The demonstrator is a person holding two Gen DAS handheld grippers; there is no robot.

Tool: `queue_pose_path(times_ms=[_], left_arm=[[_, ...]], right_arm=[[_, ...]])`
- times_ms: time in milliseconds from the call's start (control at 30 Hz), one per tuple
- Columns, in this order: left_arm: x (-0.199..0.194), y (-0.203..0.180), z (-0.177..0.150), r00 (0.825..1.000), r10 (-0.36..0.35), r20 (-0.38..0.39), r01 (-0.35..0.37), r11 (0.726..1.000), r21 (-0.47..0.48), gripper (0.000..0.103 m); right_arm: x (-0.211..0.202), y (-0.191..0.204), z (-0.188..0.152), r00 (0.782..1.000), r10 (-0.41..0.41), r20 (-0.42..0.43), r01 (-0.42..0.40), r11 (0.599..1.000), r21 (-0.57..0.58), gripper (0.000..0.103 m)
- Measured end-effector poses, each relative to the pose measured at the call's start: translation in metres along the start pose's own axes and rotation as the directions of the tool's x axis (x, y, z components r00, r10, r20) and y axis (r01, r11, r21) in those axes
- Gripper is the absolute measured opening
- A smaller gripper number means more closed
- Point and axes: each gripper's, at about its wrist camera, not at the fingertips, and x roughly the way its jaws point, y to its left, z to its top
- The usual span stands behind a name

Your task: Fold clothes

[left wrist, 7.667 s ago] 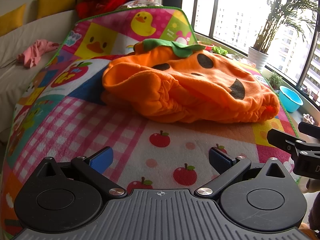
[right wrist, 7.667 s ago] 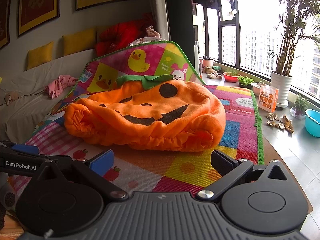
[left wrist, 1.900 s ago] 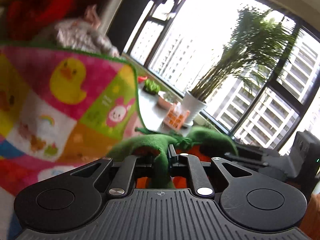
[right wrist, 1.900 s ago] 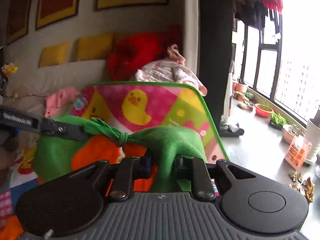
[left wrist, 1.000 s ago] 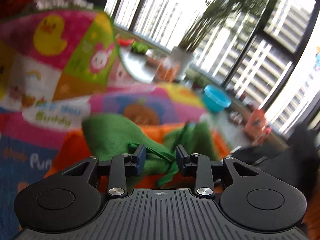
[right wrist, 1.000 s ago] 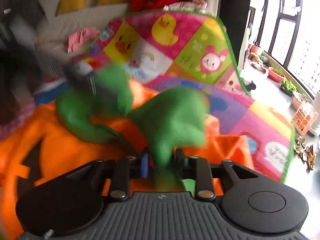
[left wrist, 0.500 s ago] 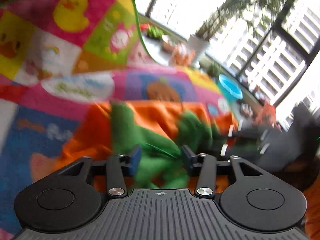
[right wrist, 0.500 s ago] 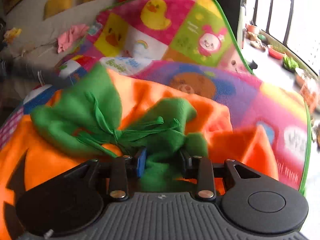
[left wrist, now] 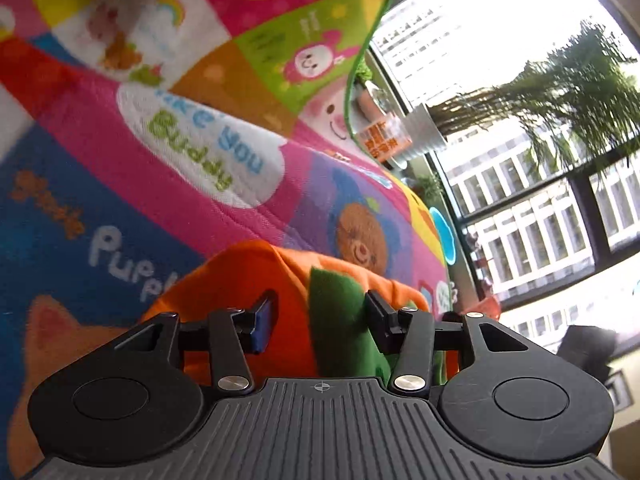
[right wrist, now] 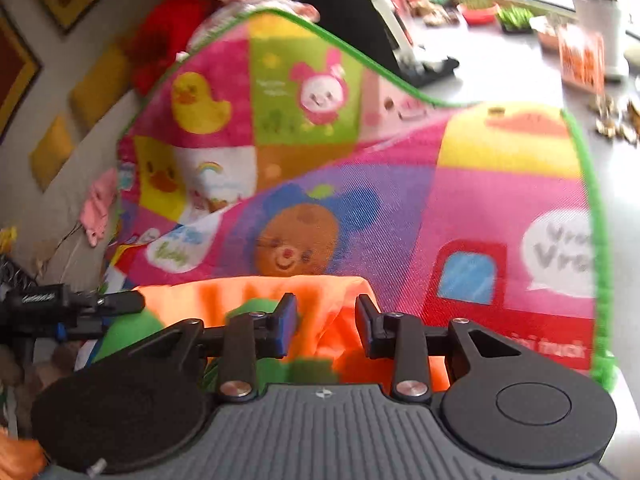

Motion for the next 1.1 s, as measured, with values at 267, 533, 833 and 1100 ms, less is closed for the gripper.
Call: queue_pose_path(times_ms=[267,533,833,1100], left_arm=[[0.029,0.0,0.021,0.995,0.097,0.015,-0.098,0.994,0.045,0.017],[-0.057,-0.075,0.019,0.971,-0.043,0.236,-0.036,0.946,0.322,0.012],[-0.079,-0.083,-0.089,0.987,-0.023,0.16,-0.059,0.872,0.486,0.012],[-0.07,-0.042,-0.133,0.992,0.095,0.081,-0.122,0.877,0.465,0.015]], right_arm=[[0.033,0.025,0.022,0.999,0.001,0.054,0.005,0.994,-0.11,0.004],[-0.065,0.061,0.021,0.956,0.113,0.271,-0.035,0.96,-0.276,0.003],[-0.103,0.068,-0.074,0.98,0.036,0.197,0.048,0.912,-0.408,0.003],[-0.094,0.057,-0.127,0.995,-0.016,0.1,0.053,0.924,-0.379,0.003]])
